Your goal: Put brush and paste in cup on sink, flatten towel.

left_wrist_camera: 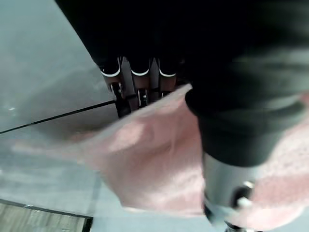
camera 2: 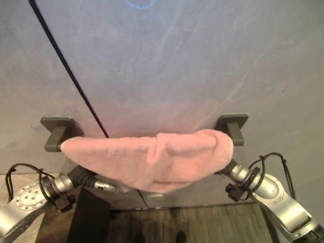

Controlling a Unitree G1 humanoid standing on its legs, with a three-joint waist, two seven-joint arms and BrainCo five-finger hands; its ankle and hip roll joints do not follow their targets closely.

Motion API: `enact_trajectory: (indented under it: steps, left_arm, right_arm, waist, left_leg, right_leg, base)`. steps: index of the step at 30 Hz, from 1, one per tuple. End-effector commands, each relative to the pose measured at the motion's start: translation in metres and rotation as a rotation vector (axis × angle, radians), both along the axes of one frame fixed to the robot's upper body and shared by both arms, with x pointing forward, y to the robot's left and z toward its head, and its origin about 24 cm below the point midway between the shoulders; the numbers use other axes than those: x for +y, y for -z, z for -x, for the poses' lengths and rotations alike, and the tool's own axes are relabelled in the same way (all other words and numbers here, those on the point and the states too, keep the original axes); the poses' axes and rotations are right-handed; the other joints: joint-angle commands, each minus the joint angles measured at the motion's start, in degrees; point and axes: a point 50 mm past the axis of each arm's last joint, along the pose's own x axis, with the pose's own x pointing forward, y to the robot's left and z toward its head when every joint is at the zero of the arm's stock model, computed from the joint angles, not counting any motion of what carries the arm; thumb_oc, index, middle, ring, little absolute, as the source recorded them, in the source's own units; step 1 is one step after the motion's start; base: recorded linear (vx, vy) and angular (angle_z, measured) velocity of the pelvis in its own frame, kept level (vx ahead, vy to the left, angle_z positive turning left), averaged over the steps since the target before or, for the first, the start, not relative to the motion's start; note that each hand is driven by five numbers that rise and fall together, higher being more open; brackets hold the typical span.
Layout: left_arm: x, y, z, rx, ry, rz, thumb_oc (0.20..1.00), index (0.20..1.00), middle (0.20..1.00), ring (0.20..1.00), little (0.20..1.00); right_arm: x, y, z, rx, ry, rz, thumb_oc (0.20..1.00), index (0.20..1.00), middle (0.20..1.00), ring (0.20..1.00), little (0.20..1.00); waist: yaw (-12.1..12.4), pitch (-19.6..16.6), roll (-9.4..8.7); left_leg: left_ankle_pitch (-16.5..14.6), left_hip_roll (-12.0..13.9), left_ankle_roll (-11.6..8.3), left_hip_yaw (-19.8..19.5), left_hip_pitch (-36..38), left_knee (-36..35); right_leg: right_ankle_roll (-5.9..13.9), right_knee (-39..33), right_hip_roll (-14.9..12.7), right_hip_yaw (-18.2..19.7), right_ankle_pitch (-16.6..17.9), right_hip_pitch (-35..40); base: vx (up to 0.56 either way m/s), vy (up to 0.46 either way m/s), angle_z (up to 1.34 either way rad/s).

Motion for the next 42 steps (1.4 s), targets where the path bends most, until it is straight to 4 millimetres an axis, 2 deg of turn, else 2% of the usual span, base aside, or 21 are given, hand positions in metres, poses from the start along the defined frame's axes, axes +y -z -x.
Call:
enact_trajectory:
  steps: [1, 3, 5, 9, 10, 12, 15, 19, 20, 22, 23, 24, 26, 28, 31, 32, 33, 35, 38, 40, 42]
  left_arm:
    - [0.022, 0.005, -0.006, -0.042, -0.107, -0.093, 1.0, 1.0, 1.0, 1.0, 1.0]
    - [0.043, 0.013, 0.004, -0.012, -0.193, -0.156, 1.0, 1.0, 1.0, 1.0, 1.0]
    - [0.059, 0.014, 0.015, 0.005, -0.237, -0.197, 1.0, 1.0, 1.0, 1.0, 1.0]
    - [0.089, 0.006, 0.034, 0.005, -0.345, -0.269, 1.0, 1.0, 1.0, 1.0, 1.0]
    - [0.09, 0.006, 0.035, 0.006, -0.346, -0.27, 1.0, 1.0, 1.0, 1.0, 1.0]
    - [0.114, -0.004, 0.048, -0.017, -0.478, -0.286, 1.0, 1.0, 1.0, 1.0, 1.0]
    - [0.127, -0.01, 0.056, -0.035, -0.567, -0.259, 1.0, 1.0, 1.0, 1.0, 1.0]
    - [0.127, -0.009, 0.055, -0.047, -0.586, -0.241, 1.0, 1.0, 1.0, 1.0, 1.0]
    - [0.119, -0.006, 0.046, -0.078, -0.584, -0.2, 1.0, 1.0, 1.0, 1.0, 1.0]
    - [0.115, -0.007, 0.038, -0.105, -0.576, -0.187, 1.0, 1.0, 1.0, 1.0, 1.0]
    - [0.105, -0.009, 0.024, -0.15, -0.57, -0.138, 1.0, 1.0, 1.0, 1.0, 1.0]
    - [0.097, -0.011, 0.017, -0.177, -0.559, -0.1, 1.0, 1.0, 1.0, 1.0, 1.0]
    - [0.093, -0.013, 0.011, -0.207, -0.555, -0.073, 1.0, 1.0, 1.0, 1.0, 1.0]
    - [0.09, -0.014, 0.009, -0.217, -0.55, -0.062, 1.0, 1.0, 1.0, 1.0, 1.0]
    - [0.085, -0.017, 0.005, -0.247, -0.546, -0.045, 1.0, 1.0, 1.0, 1.0, 1.0]
    - [0.085, -0.017, 0.005, -0.247, -0.546, -0.045, 1.0, 1.0, 1.0, 1.0, 1.0]
    - [0.084, -0.022, 0.004, -0.27, -0.543, -0.036, 1.0, 1.0, 1.0, 1.0, 1.0]
    - [0.083, -0.026, 0.004, -0.284, -0.537, -0.023, 1.0, 1.0, 1.0, 1.0, 1.0]
    - [0.082, -0.034, 0.0, -0.321, -0.523, -0.022, 1.0, 1.0, 1.0, 1.0, 1.0]
    - [0.085, -0.04, 0.0, -0.344, -0.525, -0.041, 1.0, 1.0, 1.0, 1.0, 1.0]
    - [0.087, -0.041, -0.002, -0.357, -0.548, -0.047, 1.0, 1.0, 1.0, 1.0, 1.0]
  right_arm:
    - [-0.008, 0.004, 0.004, -0.035, 0.076, 0.059, 1.0, 1.0, 1.0, 1.0, 1.0]
    - [-0.027, 0.012, 0.011, -0.039, 0.164, 0.191, 1.0, 1.0, 1.0, 1.0, 1.0]
    - [-0.04, 0.012, 0.018, -0.032, 0.219, 0.213, 1.0, 1.0, 1.0, 1.0, 1.0]
    - [-0.053, 0.015, 0.031, 0.007, 0.312, 0.096, 1.0, 1.0, 1.0, 1.0, 1.0]
    - [-0.053, 0.015, 0.031, 0.008, 0.31, 0.094, 1.0, 1.0, 1.0, 1.0, 1.0]
    - [-0.066, 0.014, 0.038, 0.041, 0.368, 0.035, 1.0, 1.0, 1.0, 1.0, 1.0]
    - [-0.076, 0.006, 0.041, 0.013, 0.41, 0.038, 1.0, 1.0, 1.0, 1.0, 1.0]
    - [-0.082, -0.001, 0.038, -0.016, 0.413, 0.103, 1.0, 1.0, 1.0, 1.0, 1.0]
    - [-0.081, -0.009, 0.034, -0.059, 0.407, 0.117, 1.0, 1.0, 1.0, 1.0, 1.0]
    - [-0.081, -0.013, 0.031, -0.084, 0.407, 0.129, 1.0, 1.0, 1.0, 1.0, 1.0]
    - [-0.08, -0.018, 0.024, -0.126, 0.412, 0.144, 1.0, 1.0, 1.0, 1.0, 1.0]
    - [-0.081, -0.019, 0.021, -0.138, 0.431, 0.148, 1.0, 1.0, 1.0, 1.0, 1.0]
    - [-0.083, -0.019, 0.017, -0.161, 0.461, 0.149, 1.0, 1.0, 1.0, 1.0, 1.0]
    - [-0.084, -0.018, 0.016, -0.163, 0.482, 0.128, 1.0, 1.0, 1.0, 1.0, 1.0]
    - [-0.085, -0.011, 0.017, -0.152, 0.512, 0.121, 1.0, 1.0, 1.0, 1.0, 1.0]
    - [-0.085, -0.011, 0.016, -0.152, 0.512, 0.122, 1.0, 1.0, 1.0, 1.0, 1.0]
    - [-0.088, -0.007, 0.019, -0.145, 0.551, 0.124, 1.0, 1.0, 1.0, 1.0, 1.0]
    - [-0.091, -0.006, 0.02, -0.156, 0.578, 0.157, 1.0, 1.0, 1.0, 1.0, 1.0]
    - [-0.091, -0.005, 0.014, -0.177, 0.595, 0.182, 1.0, 1.0, 1.0, 1.0, 1.0]
    - [-0.088, -0.009, 0.009, -0.204, 0.586, 0.193, 1.0, 1.0, 1.0, 1.0, 1.0]
    - [-0.087, -0.012, 0.002, -0.229, 0.588, 0.214, 1.0, 1.0, 1.0, 1.0, 1.0]
  waist:
    - [-1.06, -2.36, -2.18]
    - [-1.38, -2.79, -1.79]
    - [-1.65, -3.13, -1.48]
    - [-1.84, -3.55, -0.95]
    - [-1.9, -3.6, -1.01]
    - [-1.58, -3.56, -0.79]
    - [-1.56, -3.89, -0.74]
    - [-1.17, -3.46, -0.85]
    - [-0.62, -1.97, -1.36]
    - [-0.42, -0.86, -1.55]
    - [0.25, 1.37, -2.42]
    - [-0.32, 1.99, -3.18]
    - [-1.87, 1.84, -3.39]
    - [-2.22, 1.79, -3.18]
    - [-3.08, 1.21, -2.1]
    - [-3.1, 1.33, -2.01]
    - [-4.22, 1.06, -1.03]
    - [-4.66, 0.9, -0.91]
    - [-4.92, 1.46, -1.39]
    - [-4.51, 1.95, -1.7]
    - [-4.14, 2.72, -1.48]
  left_leg:
    - [-0.17, 1.74, -1.17, 1.04, 1.65, 0.89]
    - [-0.3, 1.95, -1.15, 1.45, 2.21, 0.68]
    - [-0.35, 2.13, -1.17, 1.69, 2.61, 0.5]
    - [-0.32, 2.32, -1.23, 1.91, 2.97, 0.44]
    - [-0.32, 2.32, -1.24, 1.91, 2.98, 0.44]
    - [-0.13, 2.37, -1.3, 1.71, 2.97, 0.63]
    - [0.03, 2.55, -1.51, 1.5, 3.01, 0.6]
    - [1.4, 3.37, -2.22, 0.14, 2.09, 0.49]
    - [3.87, 3.68, -2.96, -1.23, -0.54, 0.2]
    - [5.19, 3.46, -3.4, -2.39, -2.56, 0.39]
    - [4.77, 2.21, -3.68, -5.5, -5.97, 3.32]
    - [2.56, 1.47, -3.2, -5.2, -7.22, 7.78]
    - [-1.27, 3.06, -2.81, -1.94, -6.4, 12.1]
    - [-2.22, 3.89, -2.99, -1.88, -4.89, 14.8]
    - [-4.27, 3.19, -3.75, -6.45, 0.2, 16.44]
    - [-4.42, 3.31, -3.77, -6.48, 0.31, 16.51]
    - [-7.47, 2.75, -3.02, -7.52, 2.95, 12.34]
    - [-10.04, 0.93, -1.41, -5.82, 3.35, 10.52]
    - [-10.65, -2.04, 0.09, -4.88, 2.38, 9.8]
    - [-10.66, -3.23, 0.64, -3.12, 1.39, 10.09]
    - [-9.9, -3.12, 1.25, -2.58, -0.07, 10.72]
  right_leg:
    - [6.55, 5.89, -6.27, 2.81, -2.11, 0.26]
    - [6.55, 5.82, -6.0, 3.37, -2.15, 0.27]
    - [6.54, 5.69, -5.81, 3.61, -2.12, 0.32]
    - [6.45, 5.63, -5.54, 3.78, -2.14, 0.39]
    - [6.44, 5.63, -5.53, 3.79, -2.15, 0.4]
    - [6.35, 6.03, -5.36, 3.77, -2.19, 0.3]
    - [6.11, 5.89, -5.11, 3.47, -2.54, 0.49]
    - [5.15, 5.99, -3.96, 2.43, -3.25, 0.73]
    - [4.62, 3.98, -3.33, 1.06, -2.7, 0.57]
    - [4.41, 3.39, -3.31, 0.18, -2.23, 0.11]
    - [4.14, 3.86, -3.88, -0.23, -1.07, -2.38]
    - [3.95, 4.67, -4.81, -0.77, -0.03, -4.39]
    - [3.8, 5.56, -5.8, -1.46, 1.04, -6.62]
    - [3.61, 5.92, -5.78, -1.06, 1.43, -7.2]
    - [4.03, 7.12, -5.77, -0.02, 2.24, -9.25]
    - [4.03, 7.29, -5.66, -0.06, 2.08, -9.18]
    - [5.31, 7.86, -6.05, 2.05, 3.71, -10.99]
    - [6.76, 7.09, -7.87, 3.62, 6.27, -11.92]
    - [8.44, 4.62, -10.12, 5.57, 11.81, -14.53]
    - [9.37, 2.14, -11.18, 4.75, 14.58, -15.54]
    - [8.89, 3.37, -10.34, 4.22, 12.18, -16.12]
  base:
    - [0.0, 0.0, 0.0]
    - [0.05, -0.026, -0.03]
    - [0.04, -0.017, -0.16]
    - [0.01, -0.007, -0.14]
    - [0.0, 0.0, 0.0]
    - [-0.04, -0.026, 0.02]
    - [-0.01, -0.021, 0.0]
    - [-0.09, -0.092, 0.09]
    - [-0.18, -0.087, 0.13]
    - [-0.33, -0.078, 0.42]
    - [-0.52, -0.056, 0.61]
    - [-0.5, -0.018, 0.51]
    - [-0.23, 0.054, 0.37]
    - [-0.11, 0.098, 0.19]
    - [-0.13, 0.169, 0.04]
    - [-0.17, 0.269, 0.02]
    - [-0.15, 0.295, 0.03]
    - [-0.2, 0.37, -0.11]
    - [-0.23, 0.277, -0.25]
    - [-0.25, 0.184, -0.5]
    - [-0.28, 0.101, -0.5]
